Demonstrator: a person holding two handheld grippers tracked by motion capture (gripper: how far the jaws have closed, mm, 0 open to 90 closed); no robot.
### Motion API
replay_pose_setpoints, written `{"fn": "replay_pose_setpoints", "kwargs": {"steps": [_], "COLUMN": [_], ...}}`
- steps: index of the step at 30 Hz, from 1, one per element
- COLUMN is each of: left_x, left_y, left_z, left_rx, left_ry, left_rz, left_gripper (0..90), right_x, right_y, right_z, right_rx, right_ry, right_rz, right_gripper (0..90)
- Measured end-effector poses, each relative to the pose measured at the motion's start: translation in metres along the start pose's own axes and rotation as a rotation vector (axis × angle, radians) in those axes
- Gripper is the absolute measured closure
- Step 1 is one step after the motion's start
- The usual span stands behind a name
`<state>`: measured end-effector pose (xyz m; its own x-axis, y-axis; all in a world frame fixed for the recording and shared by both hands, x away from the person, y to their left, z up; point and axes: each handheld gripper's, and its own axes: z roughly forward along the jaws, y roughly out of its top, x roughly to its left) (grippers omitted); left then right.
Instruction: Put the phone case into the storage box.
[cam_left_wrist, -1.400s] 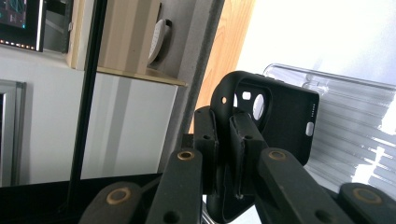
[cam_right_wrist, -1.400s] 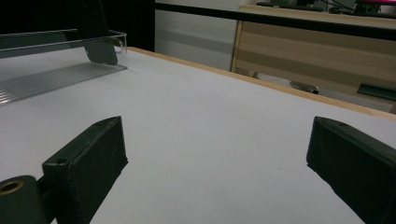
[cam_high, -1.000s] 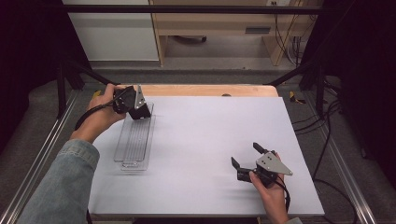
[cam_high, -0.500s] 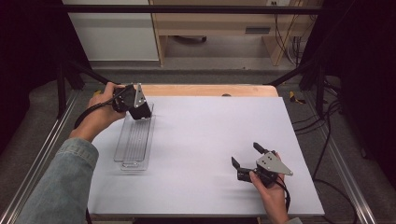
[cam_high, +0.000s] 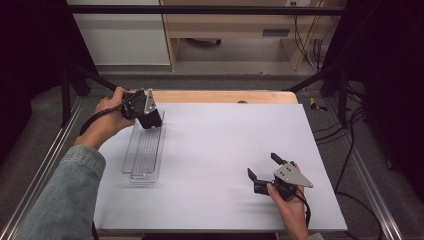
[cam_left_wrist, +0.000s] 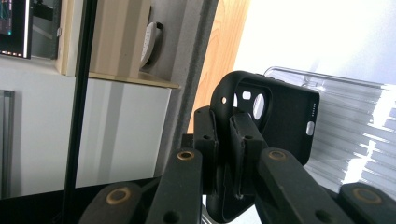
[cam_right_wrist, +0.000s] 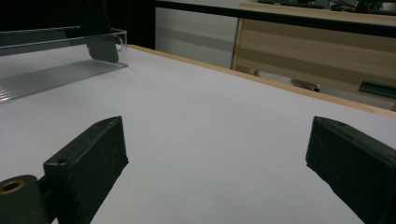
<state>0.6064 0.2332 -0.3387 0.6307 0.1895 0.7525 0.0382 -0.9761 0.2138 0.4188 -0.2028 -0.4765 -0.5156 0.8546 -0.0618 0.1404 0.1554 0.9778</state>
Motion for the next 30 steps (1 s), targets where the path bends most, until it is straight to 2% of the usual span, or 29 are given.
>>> {"fn": "replay_pose_setpoints", "kwargs": {"steps": [11,30], "left_x": [0.002,0.004], "left_y": [0.007,0.013], "left_z": [0.006,0.012], "left_rx": [0.004,0.001], "left_ry": [-0.015,-0.004], "left_rz": [0.022,0.037], "left_gripper": [82.5,82.0], "right_x": [0.000,-0.002], "right_y": [0.000,-0.001], "right_z": [0.000,-0.001], "right_rx": [0.002,-0.002], "right_ry": [0.002,0.002], "right_rz": [0.004,0.023], "right_gripper": [5.2,5.1]}}
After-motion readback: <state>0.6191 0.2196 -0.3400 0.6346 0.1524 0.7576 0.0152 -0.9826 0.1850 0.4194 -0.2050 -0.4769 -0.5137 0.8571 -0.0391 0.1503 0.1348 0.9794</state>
